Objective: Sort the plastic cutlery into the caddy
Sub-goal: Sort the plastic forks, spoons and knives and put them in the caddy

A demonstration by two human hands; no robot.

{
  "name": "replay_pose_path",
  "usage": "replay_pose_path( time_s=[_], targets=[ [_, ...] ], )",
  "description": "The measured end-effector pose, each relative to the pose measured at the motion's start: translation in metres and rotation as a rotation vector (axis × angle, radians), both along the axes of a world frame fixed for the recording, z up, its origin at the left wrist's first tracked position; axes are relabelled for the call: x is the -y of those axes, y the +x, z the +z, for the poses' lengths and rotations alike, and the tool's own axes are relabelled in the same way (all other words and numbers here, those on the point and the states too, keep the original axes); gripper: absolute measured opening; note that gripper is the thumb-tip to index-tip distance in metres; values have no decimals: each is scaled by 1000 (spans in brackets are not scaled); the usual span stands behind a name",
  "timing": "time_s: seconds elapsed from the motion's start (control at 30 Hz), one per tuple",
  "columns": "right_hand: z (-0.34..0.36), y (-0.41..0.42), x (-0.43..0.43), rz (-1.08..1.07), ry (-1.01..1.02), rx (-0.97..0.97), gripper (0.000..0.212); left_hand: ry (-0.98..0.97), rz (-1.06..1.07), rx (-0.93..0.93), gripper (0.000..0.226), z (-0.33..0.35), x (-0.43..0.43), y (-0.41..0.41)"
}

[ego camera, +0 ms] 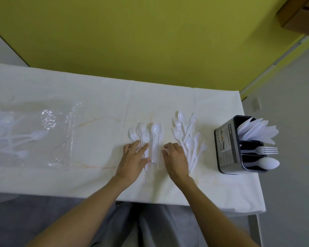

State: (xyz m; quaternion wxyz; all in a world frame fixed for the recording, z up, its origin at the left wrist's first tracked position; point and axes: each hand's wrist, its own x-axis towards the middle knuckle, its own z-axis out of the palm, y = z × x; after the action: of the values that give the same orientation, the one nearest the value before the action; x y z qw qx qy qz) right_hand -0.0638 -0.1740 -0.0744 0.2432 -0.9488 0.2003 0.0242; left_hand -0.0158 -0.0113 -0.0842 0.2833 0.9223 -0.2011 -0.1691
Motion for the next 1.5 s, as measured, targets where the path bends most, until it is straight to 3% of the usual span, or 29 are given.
replay_pose_path(
  time_s=[0.13,0.47,0.7,0.97,1.1,1.23,1.33,1.5],
  targets=[
    [4,25,-19,-178,272,-96,31,30,7,31,55,-1,-13,-1],
    [6,28,0,-358,448,-79,13,-33,89,45,45,0,-15,3],
    [2,12,20,-473,523,-34,16,-96,239,-68,36,-2,-1,7],
    [4,6,24,-521,364,50,20,-131,337,-93,30,0,1,7],
    [5,4,24,-586,391,53,25,-144,373,-116,31,1,0,6],
    [6,-1,19,-476,265,94,35,-148,401,-115,31,2,-1,5],
    [7,5,11,-332,242,-29,31,-155,414,-106,29,2,-2,4],
    [11,20,-3,-222,133,-193,52,-158,418,-95,28,3,-2,3]
  ],
)
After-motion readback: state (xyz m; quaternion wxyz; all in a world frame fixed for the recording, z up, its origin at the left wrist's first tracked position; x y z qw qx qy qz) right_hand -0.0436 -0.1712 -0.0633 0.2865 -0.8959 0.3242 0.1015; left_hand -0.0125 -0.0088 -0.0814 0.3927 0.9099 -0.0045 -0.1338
